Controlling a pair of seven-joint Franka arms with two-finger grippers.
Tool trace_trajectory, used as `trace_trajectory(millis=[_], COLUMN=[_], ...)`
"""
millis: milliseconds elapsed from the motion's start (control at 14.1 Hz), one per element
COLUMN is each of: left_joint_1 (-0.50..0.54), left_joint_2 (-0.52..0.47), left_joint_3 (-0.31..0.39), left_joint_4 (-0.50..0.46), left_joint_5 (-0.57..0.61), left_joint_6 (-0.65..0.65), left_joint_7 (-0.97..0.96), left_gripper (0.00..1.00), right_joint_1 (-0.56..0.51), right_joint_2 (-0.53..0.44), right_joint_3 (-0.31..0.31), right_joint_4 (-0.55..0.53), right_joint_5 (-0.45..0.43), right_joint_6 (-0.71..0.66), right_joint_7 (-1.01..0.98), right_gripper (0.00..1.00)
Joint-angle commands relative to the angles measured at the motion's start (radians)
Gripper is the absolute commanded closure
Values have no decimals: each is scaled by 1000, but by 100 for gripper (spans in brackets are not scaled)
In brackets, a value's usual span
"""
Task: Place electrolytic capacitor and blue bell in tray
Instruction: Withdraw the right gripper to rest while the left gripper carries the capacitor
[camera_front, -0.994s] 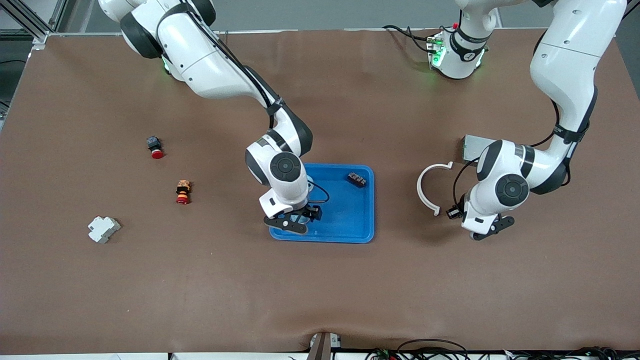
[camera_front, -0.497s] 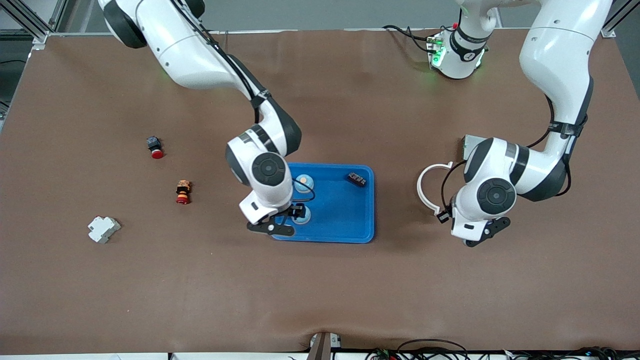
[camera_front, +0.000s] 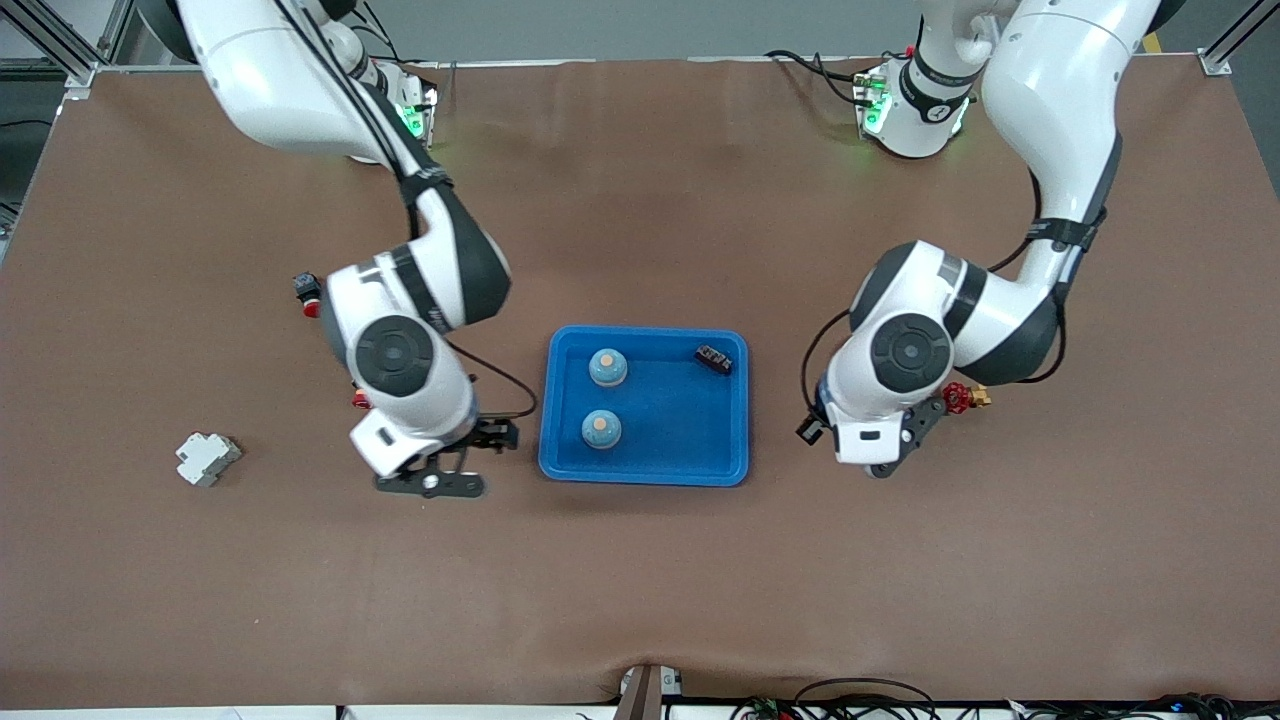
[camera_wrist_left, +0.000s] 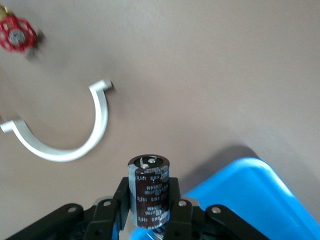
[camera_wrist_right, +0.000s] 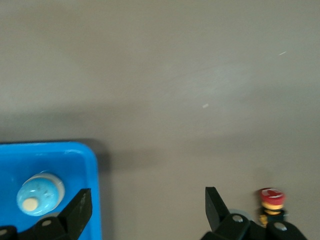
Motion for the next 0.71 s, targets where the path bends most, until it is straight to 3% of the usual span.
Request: trace_trajectory(millis=[0, 639], left_joint_1=[-45, -169], left_joint_2=[53, 143], left_joint_3=[4, 15], left_joint_4=[78, 78], left_joint_5=[-24, -20], left_joint_6=[35, 369], left_joint_7=[-106, -269], left_gripper=[100, 100], right_joint_1=[-80, -246], right_joint_2=[-70, -140], right_joint_3=[20, 22], right_joint_4=[-44, -68], right_joint_5=[-8, -3], right_joint_6=[-4, -40], right_joint_7=[-76, -324], right_gripper=[0, 0])
